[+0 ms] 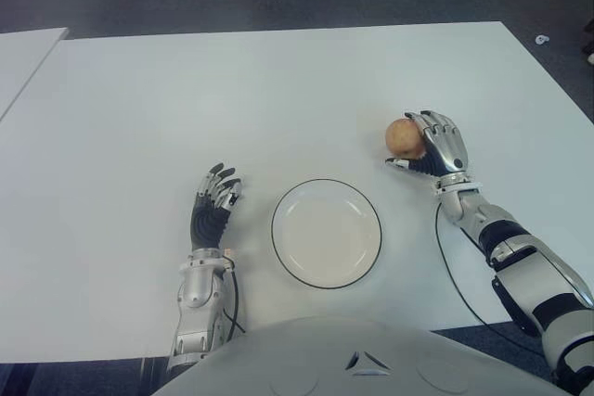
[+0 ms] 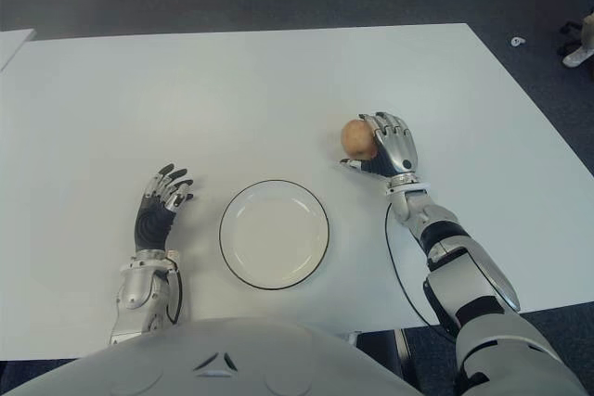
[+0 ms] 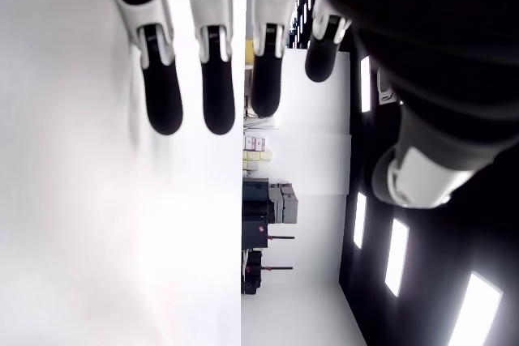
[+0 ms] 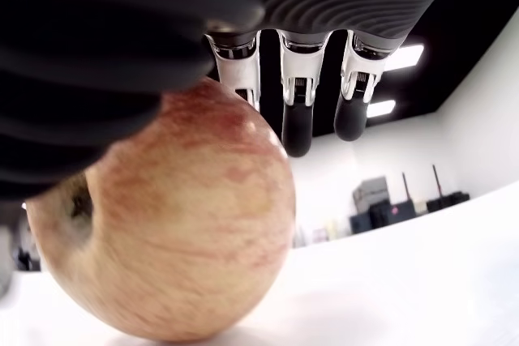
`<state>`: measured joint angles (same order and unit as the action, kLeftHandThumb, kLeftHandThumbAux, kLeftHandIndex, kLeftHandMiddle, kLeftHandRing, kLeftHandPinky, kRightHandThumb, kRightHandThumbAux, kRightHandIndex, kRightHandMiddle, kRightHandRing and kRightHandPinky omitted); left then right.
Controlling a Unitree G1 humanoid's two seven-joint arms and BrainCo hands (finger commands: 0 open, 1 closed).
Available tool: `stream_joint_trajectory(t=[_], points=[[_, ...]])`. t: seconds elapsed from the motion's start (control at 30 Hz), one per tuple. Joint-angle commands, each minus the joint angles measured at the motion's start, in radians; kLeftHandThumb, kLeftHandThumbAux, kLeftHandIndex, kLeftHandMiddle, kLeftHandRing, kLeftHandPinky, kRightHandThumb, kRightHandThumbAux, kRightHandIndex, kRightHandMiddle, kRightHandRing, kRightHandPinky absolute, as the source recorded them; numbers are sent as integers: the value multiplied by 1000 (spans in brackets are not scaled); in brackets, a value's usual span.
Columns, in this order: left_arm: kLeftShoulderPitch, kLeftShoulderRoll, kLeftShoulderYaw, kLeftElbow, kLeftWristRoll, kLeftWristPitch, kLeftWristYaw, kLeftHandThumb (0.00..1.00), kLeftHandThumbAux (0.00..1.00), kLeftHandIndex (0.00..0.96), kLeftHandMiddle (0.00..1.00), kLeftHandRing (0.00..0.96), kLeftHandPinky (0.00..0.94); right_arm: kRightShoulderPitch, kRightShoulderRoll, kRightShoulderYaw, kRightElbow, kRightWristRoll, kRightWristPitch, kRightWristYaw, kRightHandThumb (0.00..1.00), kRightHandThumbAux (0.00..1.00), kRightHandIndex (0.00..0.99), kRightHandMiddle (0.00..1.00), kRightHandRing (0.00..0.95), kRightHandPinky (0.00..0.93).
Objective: Put the apples into the plate.
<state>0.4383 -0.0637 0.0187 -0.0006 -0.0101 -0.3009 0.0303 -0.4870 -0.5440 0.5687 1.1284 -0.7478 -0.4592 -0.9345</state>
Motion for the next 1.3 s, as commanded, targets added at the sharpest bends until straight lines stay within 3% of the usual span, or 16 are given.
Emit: stream_joint_trajectory(t=[0.03,0.57,1.3], points=[[18,-5,-6,15,-2,34,1,442,571,164,239,309,375,53,18,35,31,-47,-3,-16,684,697,428,716,704,748],[7,-10,-3,32,5,18,5,427,568,158,231,304,367,21,7,65,38,-92,-21,-92,705,720,440,837,826,842],[-2,-16,3,39,-5,21,5,442,570,160,233,303,368,-3,-2,76,30,-103,-25,-88,705,722,439,853,847,851]])
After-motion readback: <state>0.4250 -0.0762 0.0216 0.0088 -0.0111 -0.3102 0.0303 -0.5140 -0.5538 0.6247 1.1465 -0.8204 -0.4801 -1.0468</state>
